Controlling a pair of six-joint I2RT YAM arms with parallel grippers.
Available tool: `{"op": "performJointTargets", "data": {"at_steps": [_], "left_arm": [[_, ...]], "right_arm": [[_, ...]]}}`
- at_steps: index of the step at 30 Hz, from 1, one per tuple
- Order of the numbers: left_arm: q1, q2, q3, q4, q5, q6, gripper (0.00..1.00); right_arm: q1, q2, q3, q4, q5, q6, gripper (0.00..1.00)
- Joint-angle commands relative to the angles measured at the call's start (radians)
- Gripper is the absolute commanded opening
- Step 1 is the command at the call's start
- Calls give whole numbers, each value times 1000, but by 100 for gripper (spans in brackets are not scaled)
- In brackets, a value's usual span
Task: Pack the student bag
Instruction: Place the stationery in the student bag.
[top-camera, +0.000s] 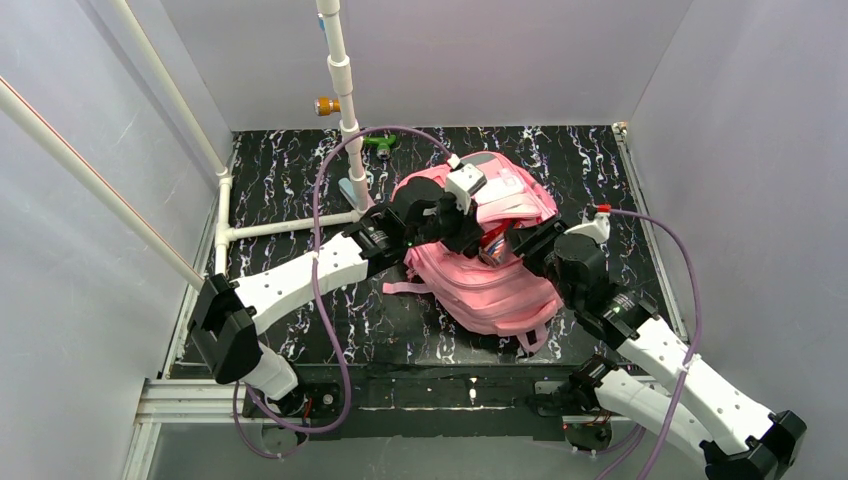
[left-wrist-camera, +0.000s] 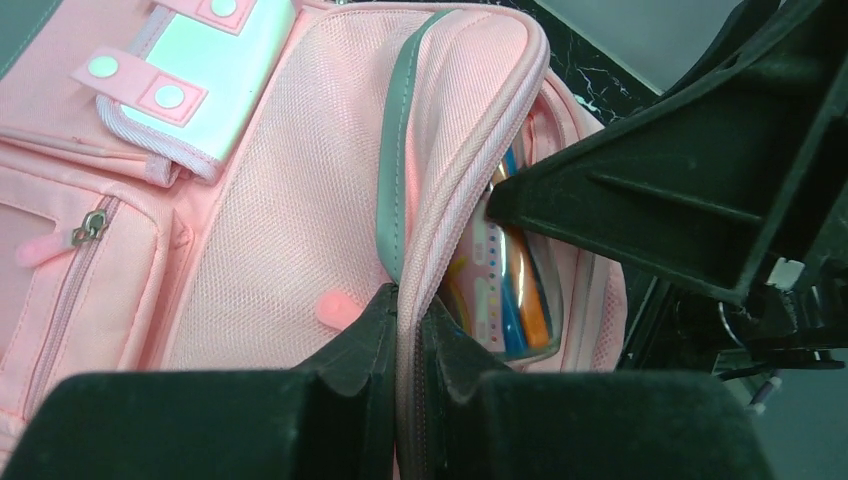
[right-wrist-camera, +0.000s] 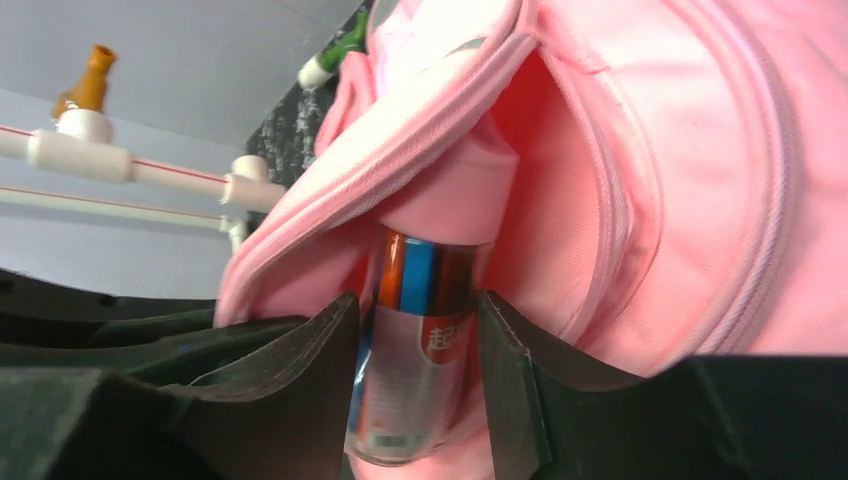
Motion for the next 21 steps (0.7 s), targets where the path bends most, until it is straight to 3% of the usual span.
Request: {"op": "performJointTargets", "data": {"at_steps": [1, 3, 5, 8, 12, 17, 21], "left_arm": [[11, -56, 119, 22, 102, -85, 0], [19, -50, 135, 1, 105, -98, 0], [28, -53, 118, 25, 131, -126, 0], [31, -42, 126, 29, 169, -151, 0], [30, -30, 143, 31, 221, -162, 0], [31, -21, 153, 37, 251, -159, 0], [30, 13, 162, 37, 285, -171, 0]], "right_arm": [[-8, -9, 3, 100, 39, -117, 64], [-8, -28, -11, 108, 40, -142, 71], [-8, -51, -42, 150, 53, -138, 70], [-8, -36, -69, 199, 40, -111, 55], [-8, 49, -47, 222, -3, -108, 51], [-8, 119, -107, 317, -61, -80, 31], [-8, 155, -170, 365, -37, -80, 28]]}}
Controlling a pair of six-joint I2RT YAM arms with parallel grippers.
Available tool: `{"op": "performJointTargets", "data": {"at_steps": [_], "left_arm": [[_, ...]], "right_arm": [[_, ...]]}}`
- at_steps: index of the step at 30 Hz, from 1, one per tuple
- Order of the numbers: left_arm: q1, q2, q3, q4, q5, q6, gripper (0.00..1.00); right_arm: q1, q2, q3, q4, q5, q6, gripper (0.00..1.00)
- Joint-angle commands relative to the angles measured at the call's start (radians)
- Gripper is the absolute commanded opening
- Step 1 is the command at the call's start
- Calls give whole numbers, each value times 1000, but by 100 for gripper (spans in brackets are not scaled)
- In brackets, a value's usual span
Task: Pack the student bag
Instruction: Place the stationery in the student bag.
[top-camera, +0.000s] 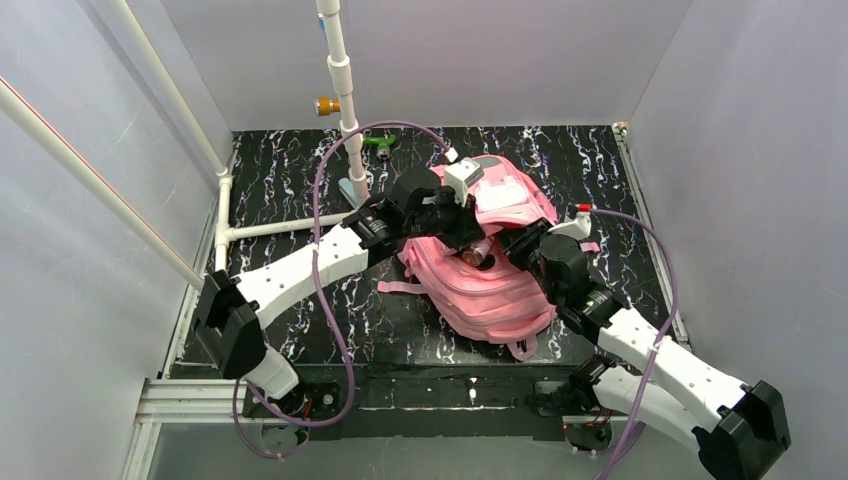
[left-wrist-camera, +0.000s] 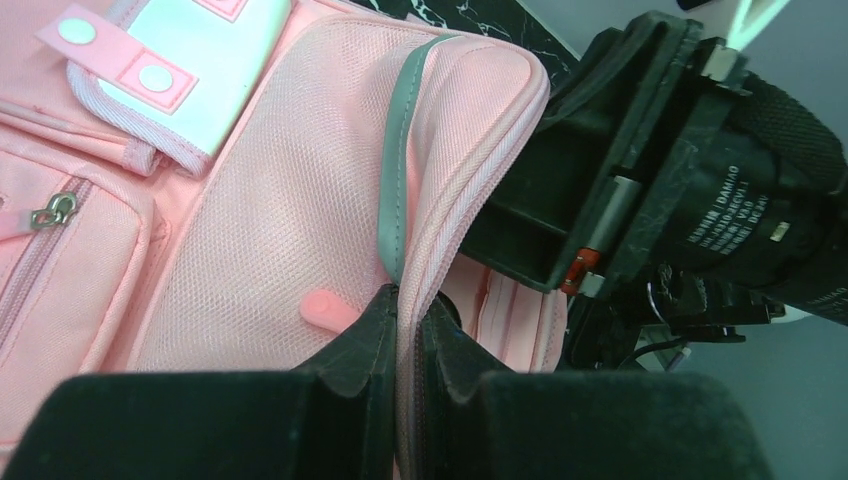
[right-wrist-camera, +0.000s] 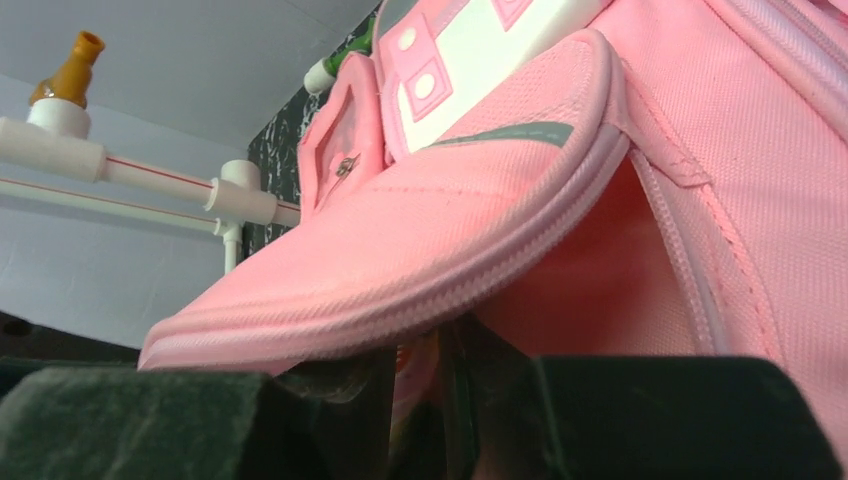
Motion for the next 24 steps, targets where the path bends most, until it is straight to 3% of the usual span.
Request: {"op": "performJointTargets", "data": {"at_steps": [1, 6, 9, 13, 16, 22, 24], "left_arm": [[-19, -5, 89, 133, 162, -57, 0], [-18, -8, 27, 103, 100, -1, 0], [-18, -11, 6, 60, 70, 24, 6], [-18, -12, -12, 23, 72, 28, 14], [-19, -13, -21, 22, 69, 22, 26], [-15, -48, 3, -38, 28, 47, 63], [-4, -88, 13, -73, 0, 77, 68]], "right_arm": [[1, 35, -37, 44, -2, -17, 28], [1, -38, 135, -270, 99, -162, 33], [1, -87, 235, -525, 146, -234, 39], [1, -182, 303, -642, 156, -307, 48], [1, -200, 339, -673, 123, -320, 49], [1, -183, 329, -641, 95, -327, 59], [1, -179, 334, -620, 92, -341, 60]]}}
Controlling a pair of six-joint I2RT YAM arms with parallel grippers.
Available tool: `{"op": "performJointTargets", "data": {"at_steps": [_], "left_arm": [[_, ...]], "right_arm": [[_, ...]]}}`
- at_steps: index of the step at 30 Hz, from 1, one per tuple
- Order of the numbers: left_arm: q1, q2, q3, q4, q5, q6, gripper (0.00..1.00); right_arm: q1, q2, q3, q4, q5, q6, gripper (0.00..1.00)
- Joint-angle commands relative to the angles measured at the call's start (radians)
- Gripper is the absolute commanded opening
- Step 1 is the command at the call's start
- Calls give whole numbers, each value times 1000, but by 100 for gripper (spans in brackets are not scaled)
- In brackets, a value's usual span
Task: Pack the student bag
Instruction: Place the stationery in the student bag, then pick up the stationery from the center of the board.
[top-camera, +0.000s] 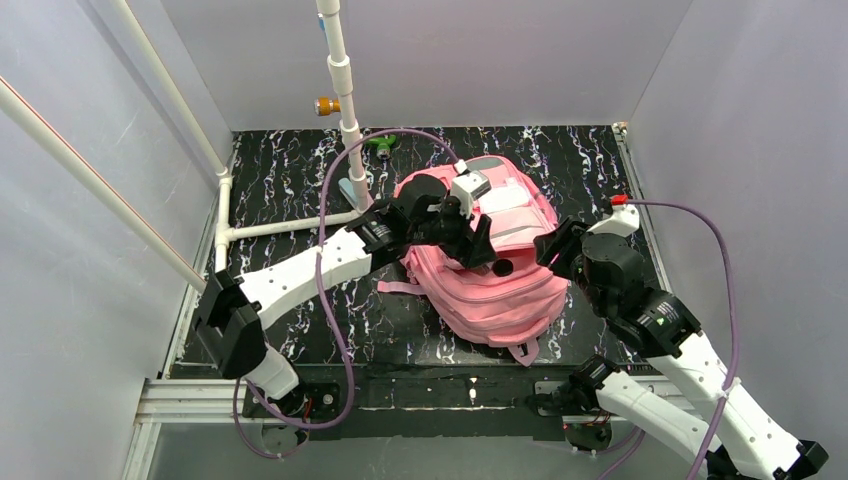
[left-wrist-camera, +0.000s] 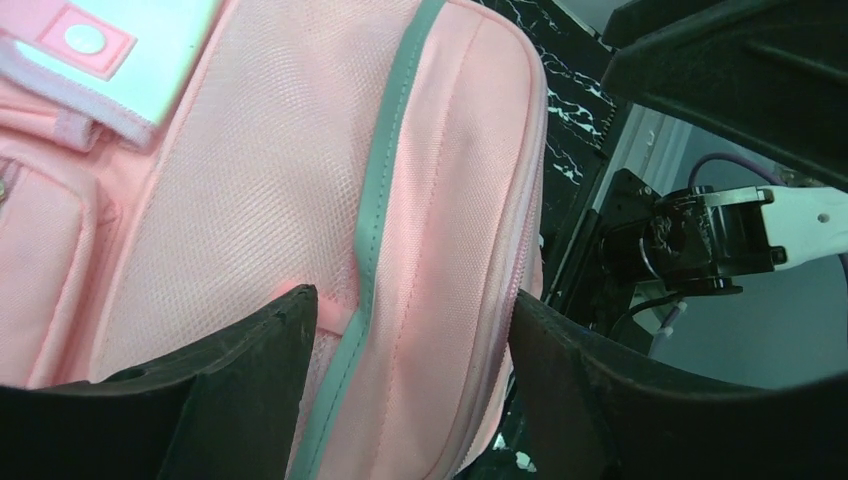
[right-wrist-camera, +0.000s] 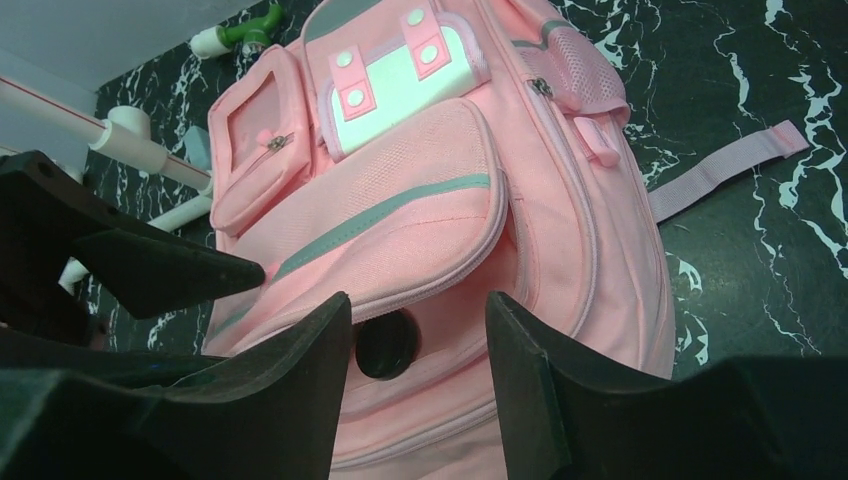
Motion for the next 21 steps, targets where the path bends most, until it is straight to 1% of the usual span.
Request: {"op": "performJointTargets", "data": {"at_steps": [1, 3, 4, 6, 8, 9, 11, 13, 15, 16, 19, 21], "left_arm": [[22, -132, 28, -79, -82, 54, 72], [34, -194, 4, -119, -197, 75, 81], [42, -229, -22, -128, -260, 82, 83], [63, -304, -92, -134, -442, 72, 85], [91, -406, -178, -133, -641, 23, 86], [114, -445, -229, -127, -716, 5, 87], [185, -496, -308, -132, -790, -28, 87], [317, -487, -330, -212, -773, -126, 87], [506, -452, -335, -274, -691, -236, 88], [568, -432, -340, -281, -657, -284, 88], [712, -349, -341, -238, -580, -402, 89], [785, -243, -337, -178, -519, -500, 90]], "right_arm": [[2, 15, 15, 28, -5, -58, 61], [2, 17, 22, 26, 10, -77, 63], [2, 18, 25, 22, 21, -86, 64], [2, 16, 31, 11, 36, -105, 65], [2, 11, 29, 6, 51, -115, 66], [2, 4, 30, 4, 54, -120, 67], [2, -7, 27, 2, 61, -125, 67], [2, -19, 21, -2, 66, -126, 68], [2, -31, 16, -9, 68, -126, 69], [2, -35, 15, -15, 69, -125, 69], [2, -51, 30, -44, 66, -122, 69], [2, -66, 40, -53, 63, -119, 69]]}}
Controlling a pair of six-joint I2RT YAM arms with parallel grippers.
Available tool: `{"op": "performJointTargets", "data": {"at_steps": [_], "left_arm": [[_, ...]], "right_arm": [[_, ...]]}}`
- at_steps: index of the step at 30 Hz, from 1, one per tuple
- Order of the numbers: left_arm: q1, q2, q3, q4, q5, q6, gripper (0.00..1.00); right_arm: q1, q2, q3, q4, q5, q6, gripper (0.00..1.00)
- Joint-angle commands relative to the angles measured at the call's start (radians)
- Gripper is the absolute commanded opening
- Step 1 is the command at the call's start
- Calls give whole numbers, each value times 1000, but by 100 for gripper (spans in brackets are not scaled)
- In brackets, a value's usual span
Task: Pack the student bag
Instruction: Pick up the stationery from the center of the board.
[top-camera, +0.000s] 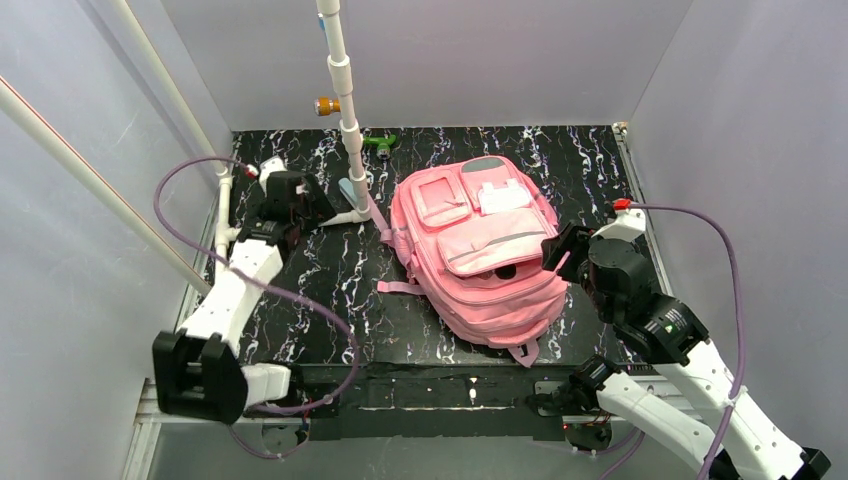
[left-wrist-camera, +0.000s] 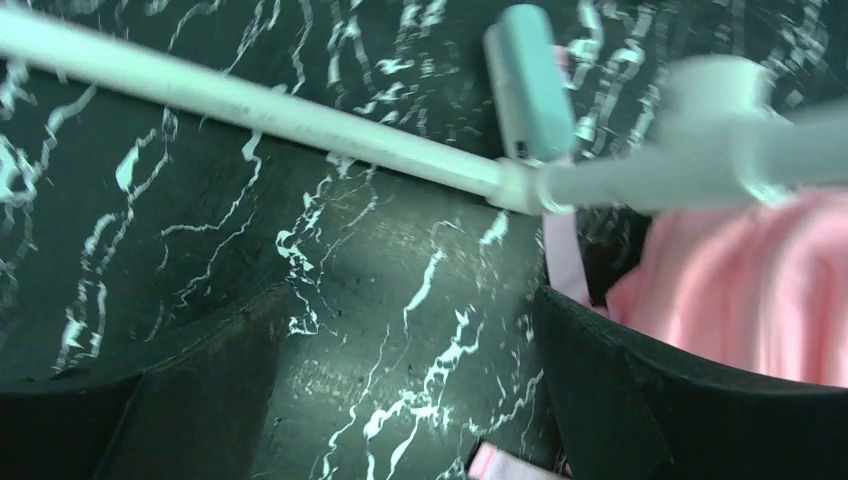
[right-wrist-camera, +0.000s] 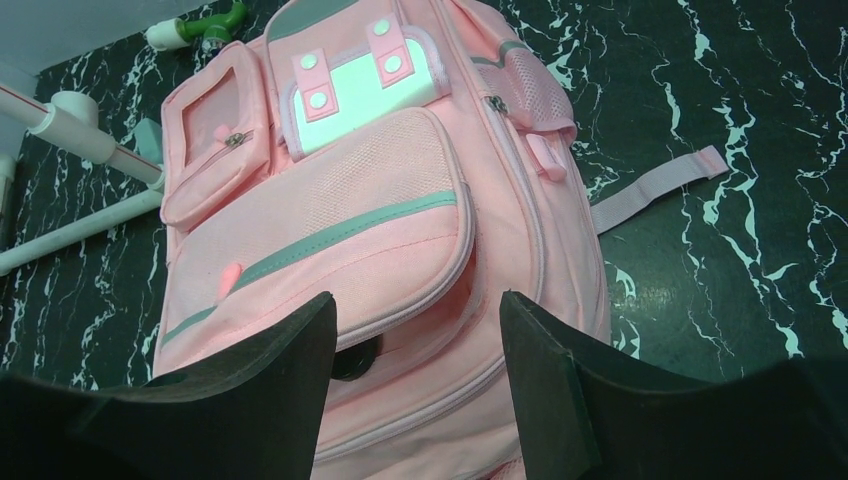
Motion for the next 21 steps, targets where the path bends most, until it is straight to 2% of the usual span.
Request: {"op": "performJointTargets", "data": {"at_steps": [1, 4, 9, 16, 21], "left_arm": [[145, 168, 16, 31, 146, -264, 90], [192, 398, 180, 2, 274, -276, 93], [197, 711, 559, -178, 310, -296, 90], [190, 940, 863, -272, 373, -352, 88], [154, 1002, 920, -339, 298, -397, 88]], "right_arm": [[2, -41, 43, -14, 17, -14, 69], [2, -54, 47, -19, -7, -9, 69], [2, -88, 42, -60, -9, 19, 69], [3, -139, 21, -64, 6, 47, 69], [3, -129, 27, -59, 6, 47, 69]]}}
